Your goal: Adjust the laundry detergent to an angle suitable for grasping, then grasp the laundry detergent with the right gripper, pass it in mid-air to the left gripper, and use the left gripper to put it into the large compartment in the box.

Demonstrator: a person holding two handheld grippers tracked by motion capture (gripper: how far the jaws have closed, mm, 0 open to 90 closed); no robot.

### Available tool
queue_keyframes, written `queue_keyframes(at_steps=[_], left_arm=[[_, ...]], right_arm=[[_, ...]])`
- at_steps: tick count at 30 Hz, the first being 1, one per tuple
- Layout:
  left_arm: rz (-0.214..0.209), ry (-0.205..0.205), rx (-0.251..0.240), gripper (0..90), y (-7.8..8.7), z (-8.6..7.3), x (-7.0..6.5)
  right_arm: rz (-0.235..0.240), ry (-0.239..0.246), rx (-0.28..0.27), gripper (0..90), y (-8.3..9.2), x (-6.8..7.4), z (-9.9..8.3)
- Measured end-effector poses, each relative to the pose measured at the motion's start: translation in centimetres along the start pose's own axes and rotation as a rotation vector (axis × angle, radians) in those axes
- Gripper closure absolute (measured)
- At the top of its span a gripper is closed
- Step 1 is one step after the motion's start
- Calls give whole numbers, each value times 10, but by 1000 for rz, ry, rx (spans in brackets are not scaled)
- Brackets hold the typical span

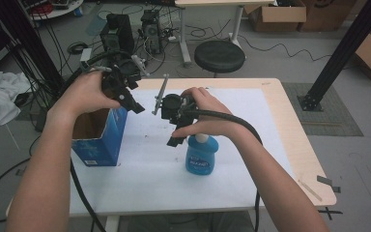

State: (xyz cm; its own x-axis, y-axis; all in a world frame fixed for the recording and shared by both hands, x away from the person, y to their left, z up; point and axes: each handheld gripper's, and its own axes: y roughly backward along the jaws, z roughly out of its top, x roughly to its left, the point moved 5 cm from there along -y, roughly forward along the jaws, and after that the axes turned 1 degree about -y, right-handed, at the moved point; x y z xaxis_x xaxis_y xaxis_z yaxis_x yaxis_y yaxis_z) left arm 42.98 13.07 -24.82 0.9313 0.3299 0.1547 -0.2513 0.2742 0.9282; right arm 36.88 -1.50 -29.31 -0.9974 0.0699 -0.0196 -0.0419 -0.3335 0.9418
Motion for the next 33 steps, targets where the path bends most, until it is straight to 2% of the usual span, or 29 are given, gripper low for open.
queue_keyframes(at_steps=[7,11,16,33], left_arm=[[-3,-3,-2,123,2,0,-3],[10,-10,-6,121,5,0,-8],[20,-1,-9,120,8,-2,-9],[24,-10,9,112,4,2,-11]], right_arm=[[-2,-3,-14,253,3,2,-2],[-1,-2,-20,251,4,3,-1],[-2,7,-21,250,4,4,-1],[0,-7,-37,242,9,3,-9]])
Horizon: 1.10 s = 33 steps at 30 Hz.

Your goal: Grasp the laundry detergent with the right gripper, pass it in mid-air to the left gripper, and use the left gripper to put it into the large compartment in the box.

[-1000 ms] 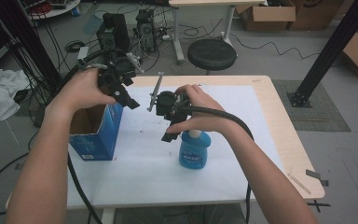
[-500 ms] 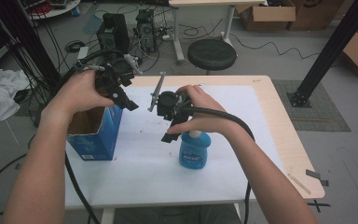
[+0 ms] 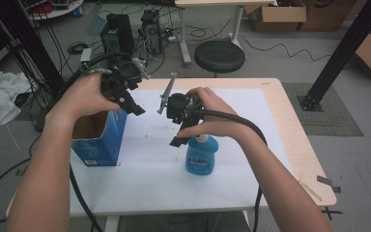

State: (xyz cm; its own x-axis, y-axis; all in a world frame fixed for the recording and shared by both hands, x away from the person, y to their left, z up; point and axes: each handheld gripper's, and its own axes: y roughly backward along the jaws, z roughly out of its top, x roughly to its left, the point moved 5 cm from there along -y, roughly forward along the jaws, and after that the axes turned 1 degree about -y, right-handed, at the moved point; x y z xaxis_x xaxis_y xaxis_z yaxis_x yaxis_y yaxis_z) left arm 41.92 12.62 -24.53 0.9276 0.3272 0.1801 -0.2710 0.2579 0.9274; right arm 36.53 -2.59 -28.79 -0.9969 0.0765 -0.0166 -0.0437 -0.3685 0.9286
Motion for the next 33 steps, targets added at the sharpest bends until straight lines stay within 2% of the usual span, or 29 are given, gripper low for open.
queue_keyframes(at_steps=[7,14,22,24,33], left_arm=[[6,-6,4,112,-1,2,2],[13,-4,4,109,-1,3,2],[12,-4,15,107,-1,3,1],[12,-6,15,106,-1,4,1],[13,-4,21,106,-4,5,-1]], right_arm=[[1,-11,-21,231,4,-2,-2],[9,-20,-86,209,15,-3,-6],[7,-59,-192,182,33,-5,-25],[19,-68,-213,180,35,-5,-32],[16,-107,-308,158,44,-6,-63]])
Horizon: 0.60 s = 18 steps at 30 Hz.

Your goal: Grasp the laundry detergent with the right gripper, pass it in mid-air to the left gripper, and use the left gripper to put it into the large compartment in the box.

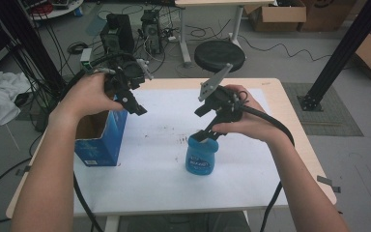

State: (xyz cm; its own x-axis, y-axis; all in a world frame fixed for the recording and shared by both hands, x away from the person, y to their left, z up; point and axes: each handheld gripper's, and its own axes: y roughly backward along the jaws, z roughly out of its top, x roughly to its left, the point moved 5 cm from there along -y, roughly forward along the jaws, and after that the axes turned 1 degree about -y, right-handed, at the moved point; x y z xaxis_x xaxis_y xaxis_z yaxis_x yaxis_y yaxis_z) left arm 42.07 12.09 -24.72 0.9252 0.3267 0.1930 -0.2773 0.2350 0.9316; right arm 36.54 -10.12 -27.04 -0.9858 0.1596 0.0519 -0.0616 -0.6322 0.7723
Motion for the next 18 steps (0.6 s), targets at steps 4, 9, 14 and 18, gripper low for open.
queue_keyframes(at_steps=[4,9,14,18], left_arm=[[-3,-2,3,103,-1,0,0],[-7,1,5,102,-4,-1,0],[-5,-1,8,102,-6,0,-1],[-7,-2,10,102,-6,0,-1]], right_arm=[[-11,-22,-31,156,4,-2,-15],[-21,-47,-62,155,6,-4,-37],[-25,-68,-87,155,5,-4,-53],[-29,-78,-85,155,-1,-4,-64]])
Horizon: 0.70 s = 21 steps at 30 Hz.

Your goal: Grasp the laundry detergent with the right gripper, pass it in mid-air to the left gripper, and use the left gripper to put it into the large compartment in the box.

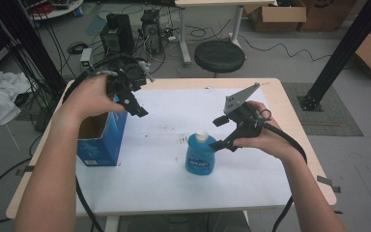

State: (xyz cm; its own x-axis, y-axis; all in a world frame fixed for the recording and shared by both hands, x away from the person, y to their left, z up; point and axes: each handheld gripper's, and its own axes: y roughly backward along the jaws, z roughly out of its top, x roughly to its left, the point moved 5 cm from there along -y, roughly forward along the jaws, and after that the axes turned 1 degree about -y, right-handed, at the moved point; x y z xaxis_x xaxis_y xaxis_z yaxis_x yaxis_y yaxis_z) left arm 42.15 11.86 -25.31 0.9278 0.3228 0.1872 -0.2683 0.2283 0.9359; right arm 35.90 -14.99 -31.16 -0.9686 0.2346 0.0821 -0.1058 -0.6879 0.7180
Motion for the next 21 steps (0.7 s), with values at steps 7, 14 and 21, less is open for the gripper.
queue_keyframes(at_steps=[7,14,21], left_arm=[[4,-1,9,99,-2,0,-1],[3,-5,11,98,-4,1,-2],[1,-5,9,98,-5,2,-3]], right_arm=[[-4,-11,-13,157,-12,1,-16],[-6,-18,-28,159,-28,2,-27],[-10,-20,-35,161,-43,2,-34]])
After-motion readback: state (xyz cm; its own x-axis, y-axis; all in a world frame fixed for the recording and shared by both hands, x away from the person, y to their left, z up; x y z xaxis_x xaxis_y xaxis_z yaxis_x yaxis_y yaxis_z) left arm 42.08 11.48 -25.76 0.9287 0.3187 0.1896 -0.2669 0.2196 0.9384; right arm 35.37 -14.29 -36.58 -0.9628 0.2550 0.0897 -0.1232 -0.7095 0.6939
